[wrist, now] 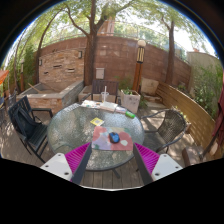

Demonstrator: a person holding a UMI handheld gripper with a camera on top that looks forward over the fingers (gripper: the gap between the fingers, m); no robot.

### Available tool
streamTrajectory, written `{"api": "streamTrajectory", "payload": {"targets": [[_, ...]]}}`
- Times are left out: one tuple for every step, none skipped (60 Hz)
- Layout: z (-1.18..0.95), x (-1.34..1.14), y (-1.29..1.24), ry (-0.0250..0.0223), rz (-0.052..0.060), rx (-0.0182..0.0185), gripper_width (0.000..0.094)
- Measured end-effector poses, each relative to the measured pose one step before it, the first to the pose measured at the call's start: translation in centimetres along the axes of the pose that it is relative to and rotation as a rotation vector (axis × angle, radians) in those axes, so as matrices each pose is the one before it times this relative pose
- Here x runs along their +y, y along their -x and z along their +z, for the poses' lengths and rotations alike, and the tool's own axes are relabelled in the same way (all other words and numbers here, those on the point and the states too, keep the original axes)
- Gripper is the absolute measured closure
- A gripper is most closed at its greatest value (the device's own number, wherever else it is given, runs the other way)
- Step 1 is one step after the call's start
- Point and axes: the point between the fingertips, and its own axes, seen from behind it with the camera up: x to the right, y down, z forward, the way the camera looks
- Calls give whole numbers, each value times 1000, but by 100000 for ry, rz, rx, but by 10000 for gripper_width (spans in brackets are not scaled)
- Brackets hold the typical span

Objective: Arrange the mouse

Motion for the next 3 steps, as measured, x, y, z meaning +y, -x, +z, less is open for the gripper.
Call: {"api": "streamTrajectory", "payload": {"targets": [[-61, 135, -154, 487, -120, 252, 88], [-74, 136, -35, 504, -161, 260, 87], [-75, 79, -175, 248, -200, 308, 87]]}}
